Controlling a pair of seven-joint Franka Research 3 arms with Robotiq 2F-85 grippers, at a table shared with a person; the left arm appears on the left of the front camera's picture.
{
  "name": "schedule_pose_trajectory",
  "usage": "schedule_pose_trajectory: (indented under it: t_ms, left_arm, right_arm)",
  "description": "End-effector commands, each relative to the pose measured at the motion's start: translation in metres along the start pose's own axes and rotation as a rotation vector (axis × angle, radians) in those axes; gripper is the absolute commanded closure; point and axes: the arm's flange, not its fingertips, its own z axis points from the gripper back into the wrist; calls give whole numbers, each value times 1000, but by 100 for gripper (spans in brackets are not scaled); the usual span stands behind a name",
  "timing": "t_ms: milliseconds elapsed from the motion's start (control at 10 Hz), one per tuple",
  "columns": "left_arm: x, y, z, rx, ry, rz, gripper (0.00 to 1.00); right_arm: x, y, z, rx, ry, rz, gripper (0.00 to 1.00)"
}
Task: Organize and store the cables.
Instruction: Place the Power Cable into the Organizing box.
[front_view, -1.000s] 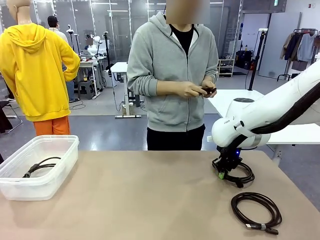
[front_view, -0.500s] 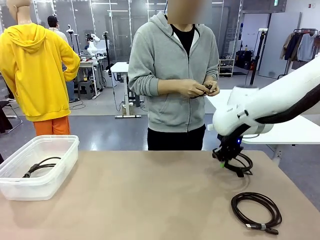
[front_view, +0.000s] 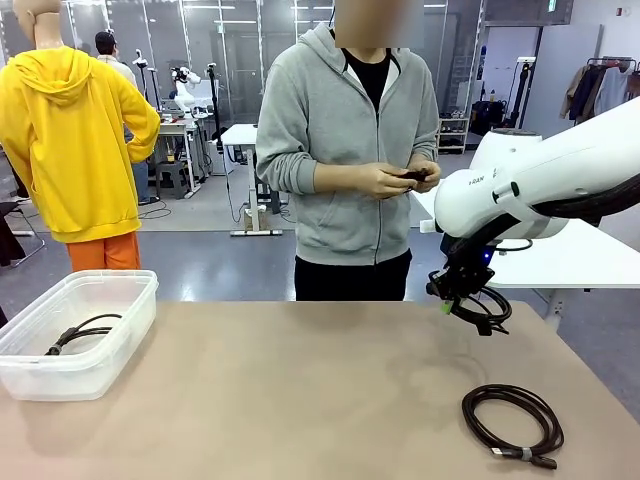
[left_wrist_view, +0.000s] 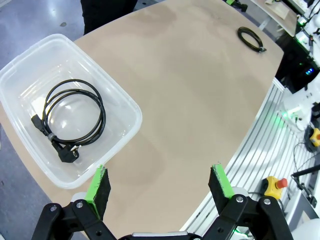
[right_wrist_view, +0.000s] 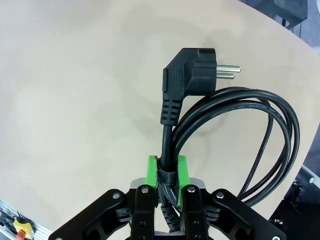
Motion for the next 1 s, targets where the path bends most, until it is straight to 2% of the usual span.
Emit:
schedule_pose_trajectory:
  t_ms: [0,200,300,400,700,900]
  left_arm:
    - [0,-2,-2,1,-22,-11,0]
    - [0,-2,-2,1,-22,-11,0]
    - [0,-2,-2,1,-22,-11,0]
    - [0,-2,-2,1,-22,-11,0]
    - [0,-2,-2,1,-22,-11,0]
    - [0,-2,-2,1,-22,-11,0]
  right_arm:
    - [7,-2,-4,-18,-7,8,100]
    - [7,-2,-4,-18,-7,8,100]
    - [1,-1,-8,-1,10,1,81]
    - [3,26,-3,28,-59,-18,81]
    - [13,129,5,-63,39,-44,81]
    - [20,176,2,-74,69,-32,81]
